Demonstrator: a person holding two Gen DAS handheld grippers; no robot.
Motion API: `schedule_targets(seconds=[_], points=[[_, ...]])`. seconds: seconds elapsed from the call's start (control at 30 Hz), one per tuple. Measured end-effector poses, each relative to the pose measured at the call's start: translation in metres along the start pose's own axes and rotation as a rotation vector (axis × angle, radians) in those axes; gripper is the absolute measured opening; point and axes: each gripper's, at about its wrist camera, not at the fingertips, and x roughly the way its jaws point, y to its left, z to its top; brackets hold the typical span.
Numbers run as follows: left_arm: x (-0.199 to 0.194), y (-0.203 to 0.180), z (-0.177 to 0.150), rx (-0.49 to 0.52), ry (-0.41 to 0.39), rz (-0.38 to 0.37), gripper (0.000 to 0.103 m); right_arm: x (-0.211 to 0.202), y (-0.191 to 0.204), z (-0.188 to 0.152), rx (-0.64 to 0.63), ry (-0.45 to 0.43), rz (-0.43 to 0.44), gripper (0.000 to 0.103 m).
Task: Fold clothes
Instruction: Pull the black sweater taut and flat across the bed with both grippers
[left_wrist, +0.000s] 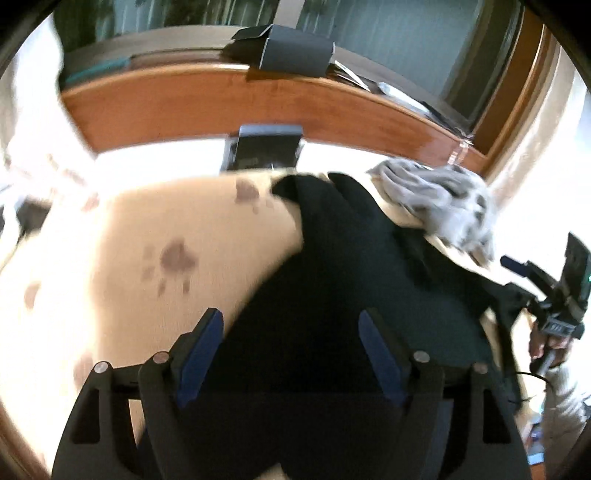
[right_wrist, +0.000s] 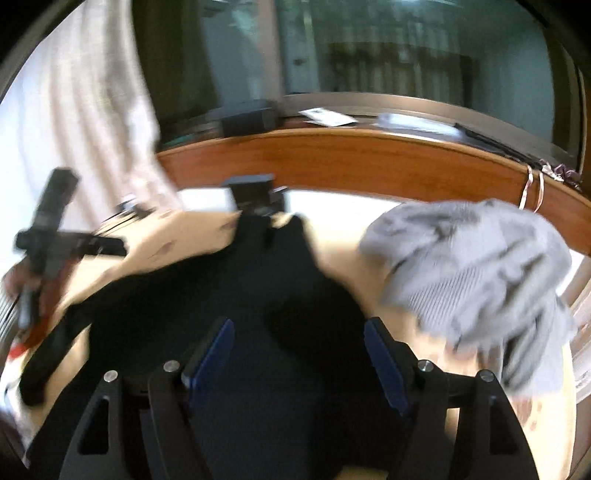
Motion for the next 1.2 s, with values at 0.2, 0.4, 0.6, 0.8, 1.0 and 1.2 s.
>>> schedule_targets(seconds=[0.2, 0.4, 0.6, 0.8, 1.0, 1.2], points=[[-0.038, -0.018, -0.082, 0.026, 0.044, -0.092, 0.081, -0.075, 0.023, -0.082, 0.057, 0.049, 0.127, 0.075], [-0.052, -0.034, -0.142, 0.013, 0.064, -0.159, 0.081, -0.132, 0.030, -0.154, 0.166, 0.078, 0.171, 0.075], [-0.057, -0.063, -0.165, 0.041, 0.071, -0.174, 0.082, -0.155, 0.040, -0.198, 0.216, 0.070, 0.270, 0.075], [-0.047, -0.097, -0.175, 0.116, 0.081, -0.173, 0.082, -0.137, 0.034, -0.216, 0.240, 0.111, 0.215, 0.075], [-0.028, -0.120, -0.172, 0.153, 0.106, -0.184, 0.083, -0.133, 0.032, -0.234, 0.292, 0.104, 0.439, 0.075], [-0.006, -0.116, -0.168, 0.086, 0.118, -0.182, 0.083, -0.138, 0.035, -0.248, 0.308, 0.070, 0.657, 0.075]])
